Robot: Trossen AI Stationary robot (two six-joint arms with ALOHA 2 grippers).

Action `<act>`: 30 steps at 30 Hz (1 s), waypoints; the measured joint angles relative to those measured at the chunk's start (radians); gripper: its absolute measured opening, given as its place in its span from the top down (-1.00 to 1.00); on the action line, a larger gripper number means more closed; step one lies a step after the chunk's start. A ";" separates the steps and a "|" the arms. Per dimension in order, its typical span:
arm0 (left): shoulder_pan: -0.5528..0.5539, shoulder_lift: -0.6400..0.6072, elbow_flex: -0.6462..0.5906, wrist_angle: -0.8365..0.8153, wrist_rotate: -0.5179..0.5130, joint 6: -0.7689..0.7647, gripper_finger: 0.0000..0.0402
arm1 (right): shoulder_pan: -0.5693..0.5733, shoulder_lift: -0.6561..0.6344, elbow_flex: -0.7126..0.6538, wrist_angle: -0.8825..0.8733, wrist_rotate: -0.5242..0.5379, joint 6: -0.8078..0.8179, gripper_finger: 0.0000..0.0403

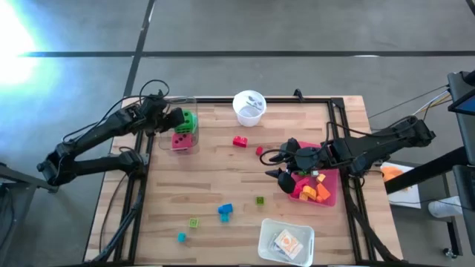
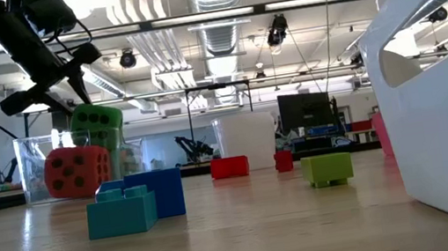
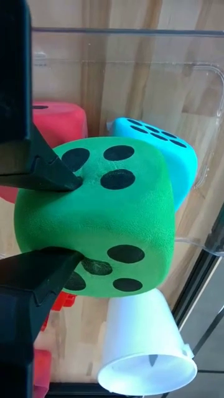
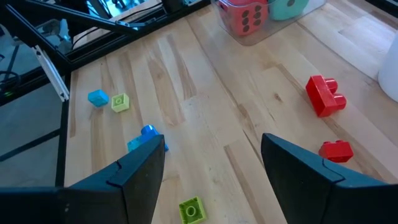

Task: Pick & Place Toys
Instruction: Put the green dice into the transparent bin

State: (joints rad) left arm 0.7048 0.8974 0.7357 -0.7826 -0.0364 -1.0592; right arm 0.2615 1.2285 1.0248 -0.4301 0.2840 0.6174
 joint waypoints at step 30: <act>0.000 0.002 -0.003 -0.004 -0.034 0.011 -0.78 | 0.000 0.000 0.000 0.000 -0.030 0.000 -0.28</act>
State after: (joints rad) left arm 0.7048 0.8989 0.7326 -0.7864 -0.0708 -1.0481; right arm 0.2611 1.2285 1.0248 -0.4297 0.2544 0.6178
